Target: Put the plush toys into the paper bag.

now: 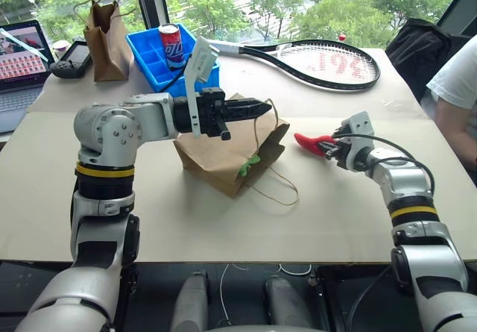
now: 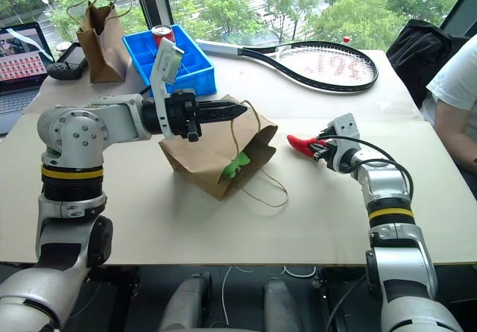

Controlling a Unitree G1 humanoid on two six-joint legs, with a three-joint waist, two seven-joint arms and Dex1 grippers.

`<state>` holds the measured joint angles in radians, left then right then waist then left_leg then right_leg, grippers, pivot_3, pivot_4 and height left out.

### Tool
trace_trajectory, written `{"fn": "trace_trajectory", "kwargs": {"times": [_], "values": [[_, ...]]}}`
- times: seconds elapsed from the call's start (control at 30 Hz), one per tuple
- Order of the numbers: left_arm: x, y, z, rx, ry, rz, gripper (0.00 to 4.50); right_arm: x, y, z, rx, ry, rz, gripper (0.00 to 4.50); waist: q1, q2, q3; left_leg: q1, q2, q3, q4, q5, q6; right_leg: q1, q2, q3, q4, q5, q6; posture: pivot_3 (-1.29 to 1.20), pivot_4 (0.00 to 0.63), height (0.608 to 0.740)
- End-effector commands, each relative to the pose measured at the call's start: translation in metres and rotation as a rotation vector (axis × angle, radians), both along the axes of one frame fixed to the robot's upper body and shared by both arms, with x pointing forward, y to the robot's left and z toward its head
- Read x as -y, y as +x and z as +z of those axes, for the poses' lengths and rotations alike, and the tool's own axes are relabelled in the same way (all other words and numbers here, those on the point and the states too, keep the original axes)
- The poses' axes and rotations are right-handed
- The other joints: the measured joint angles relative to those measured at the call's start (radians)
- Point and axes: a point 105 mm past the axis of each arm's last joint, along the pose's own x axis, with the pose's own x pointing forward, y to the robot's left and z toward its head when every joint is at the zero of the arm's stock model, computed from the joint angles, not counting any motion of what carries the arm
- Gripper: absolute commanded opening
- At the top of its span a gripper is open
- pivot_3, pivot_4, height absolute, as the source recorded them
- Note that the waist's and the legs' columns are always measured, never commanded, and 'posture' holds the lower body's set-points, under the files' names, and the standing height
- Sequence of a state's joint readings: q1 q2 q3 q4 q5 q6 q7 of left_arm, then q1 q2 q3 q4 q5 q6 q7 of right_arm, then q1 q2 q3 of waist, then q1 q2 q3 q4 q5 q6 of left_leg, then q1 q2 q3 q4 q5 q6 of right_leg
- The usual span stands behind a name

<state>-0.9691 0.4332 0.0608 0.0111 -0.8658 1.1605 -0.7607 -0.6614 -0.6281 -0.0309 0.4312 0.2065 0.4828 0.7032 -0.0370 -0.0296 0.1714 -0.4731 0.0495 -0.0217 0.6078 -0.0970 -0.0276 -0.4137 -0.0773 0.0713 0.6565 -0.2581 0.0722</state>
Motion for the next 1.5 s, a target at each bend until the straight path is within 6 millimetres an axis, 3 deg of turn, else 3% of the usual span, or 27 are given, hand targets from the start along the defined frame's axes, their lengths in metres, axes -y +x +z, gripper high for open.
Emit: {"fn": "trace_trajectory", "kwargs": {"times": [0.03,0.23,0.37,0.57,0.67,0.77,0.97,1.4,1.43,1.5], "values": [[0.003,-0.005,0.018,0.062,-0.042,-0.027,0.0,-0.018,-0.028,0.049,0.069,-0.04,0.123,0.03,0.0,0.001,0.0,0.0,0.0,0.0,0.0,0.0,0.0,0.0,0.0,0.0,0.0,0.0,0.0,0.0,0.15,0.731],[0.009,-0.008,0.018,0.08,-0.03,-0.063,0.0,-0.045,-0.059,0.039,-0.052,-0.018,0.205,0.03,-0.005,0.001,0.0,0.003,0.0,0.0,-0.001,0.0,0.0,0.002,0.001,0.0,0.0,-0.001,0.001,0.0,0.15,0.731],[0.012,-0.01,0.021,0.081,-0.041,-0.078,0.0,-0.066,-0.052,0.032,-0.058,0.009,0.203,0.03,-0.004,0.001,0.0,0.003,0.0,0.0,0.001,0.0,0.0,0.003,0.0,0.0,0.0,-0.001,0.001,0.0,0.15,0.731],[0.019,-0.016,0.02,0.074,-0.05,-0.106,0.0,-0.11,-0.033,0.041,-0.024,0.131,0.213,0.03,-0.006,0.001,0.0,0.003,0.0,-0.001,0.0,0.0,0.0,0.002,0.0,0.0,0.0,0.0,0.0,0.0,0.15,0.731],[0.023,-0.019,0.018,0.062,-0.06,-0.119,0.0,-0.148,-0.021,0.045,-0.073,0.54,0.208,0.03,-0.003,0.0,0.0,0.003,0.0,-0.001,0.0,0.0,0.0,0.003,0.001,0.0,0.0,-0.001,0.0,0.0,0.15,0.731],[0.026,-0.022,0.016,0.055,-0.067,-0.128,0.0,-0.166,-0.013,0.028,-0.145,0.717,0.151,0.02,-0.004,0.0,0.0,0.003,0.0,-0.002,-0.001,0.0,0.0,0.003,0.001,-0.001,0.0,0.0,0.0,0.0,0.15,0.731],[0.026,-0.024,0.016,0.048,-0.075,-0.125,0.0,-0.188,-0.008,0.017,-0.21,0.928,0.077,0.02,0.002,0.001,0.001,0.002,0.0,-0.002,0.0,0.0,0.0,0.003,0.0,-0.001,0.0,0.0,0.0,0.0,0.15,0.731],[0.022,-0.02,0.017,0.047,-0.078,-0.095,0.0,-0.229,-0.019,0.026,-0.366,1.235,0.145,0.02,-0.007,0.001,0.001,0.003,0.0,-0.002,-0.001,0.0,0.0,0.003,0.001,-0.001,0.0,0.0,0.0,0.0,0.15,0.731],[0.022,-0.02,0.017,0.047,-0.079,-0.093,0.0,-0.23,-0.019,0.024,-0.37,1.22,0.138,1.02,-0.007,0.001,0.001,0.003,0.0,-0.002,-0.001,0.0,0.0,0.003,0.001,-0.001,0.0,0.0,0.0,0.0,0.15,0.731],[0.021,-0.02,0.016,0.047,-0.079,-0.09,0.0,-0.23,-0.018,0.019,-0.373,1.186,0.127,1.61,-0.008,0.001,0.001,0.003,0.0,-0.002,-0.001,0.0,0.0,0.003,0.001,-0.001,0.0,0.0,0.0,0.0,0.15,0.731]]}}
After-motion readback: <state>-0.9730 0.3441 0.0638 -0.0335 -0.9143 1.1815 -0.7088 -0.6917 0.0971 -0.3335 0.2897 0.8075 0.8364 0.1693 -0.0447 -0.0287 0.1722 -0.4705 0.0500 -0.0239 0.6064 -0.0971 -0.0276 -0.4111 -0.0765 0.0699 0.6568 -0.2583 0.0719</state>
